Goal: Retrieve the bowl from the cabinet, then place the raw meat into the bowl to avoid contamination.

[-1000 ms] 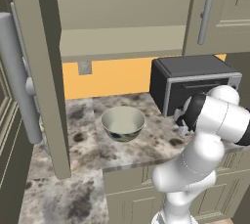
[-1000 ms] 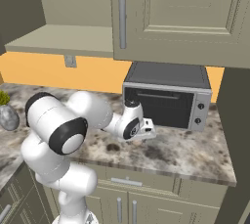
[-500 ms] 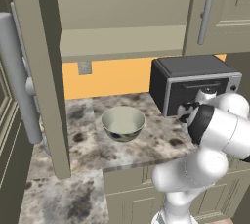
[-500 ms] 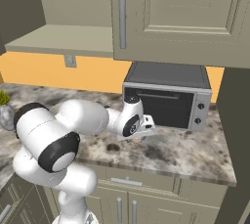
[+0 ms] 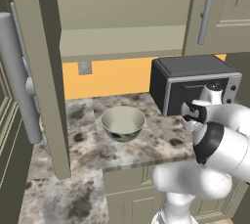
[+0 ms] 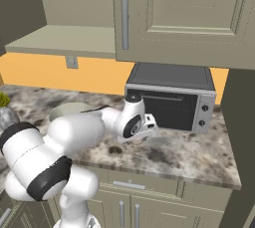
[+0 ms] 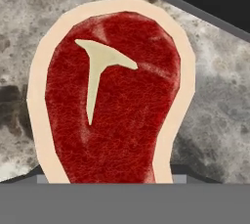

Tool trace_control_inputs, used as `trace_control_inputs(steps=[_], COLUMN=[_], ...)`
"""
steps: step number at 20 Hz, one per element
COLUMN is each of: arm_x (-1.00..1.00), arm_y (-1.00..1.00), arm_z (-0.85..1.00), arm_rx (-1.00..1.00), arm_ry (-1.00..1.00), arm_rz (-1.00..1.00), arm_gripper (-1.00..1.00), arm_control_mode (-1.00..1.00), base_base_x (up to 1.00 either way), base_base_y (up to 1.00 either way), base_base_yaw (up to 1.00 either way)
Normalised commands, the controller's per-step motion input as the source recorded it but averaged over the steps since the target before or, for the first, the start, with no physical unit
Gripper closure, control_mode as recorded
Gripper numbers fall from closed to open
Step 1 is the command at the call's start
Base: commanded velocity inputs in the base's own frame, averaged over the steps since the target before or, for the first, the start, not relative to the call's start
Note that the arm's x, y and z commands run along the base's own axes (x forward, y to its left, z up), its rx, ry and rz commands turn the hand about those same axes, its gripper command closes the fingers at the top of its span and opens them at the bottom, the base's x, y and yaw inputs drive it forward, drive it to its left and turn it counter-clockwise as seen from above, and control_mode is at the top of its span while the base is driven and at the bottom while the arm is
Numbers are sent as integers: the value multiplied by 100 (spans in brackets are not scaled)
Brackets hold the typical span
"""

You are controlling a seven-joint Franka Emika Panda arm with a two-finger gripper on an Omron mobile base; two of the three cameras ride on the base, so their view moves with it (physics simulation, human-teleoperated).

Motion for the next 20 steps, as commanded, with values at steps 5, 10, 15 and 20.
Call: trace_control_inputs(steps=[5,10,15,20], arm_x=[-22,-22,-21,-16], arm_y=[6,10,17,28], arm_z=[30,34,27,25], arm_rx=[0,1,0,0], arm_ry=[0,0,0,1], arm_rz=[7,7,6,5], arm_gripper=[100,100,100,100], arm_control_mode=[-100,-100,-100,-100], base_base_x=[0,0,0,0], base_base_y=[0,0,0,0], base_base_yaw=[0,0,0,0])
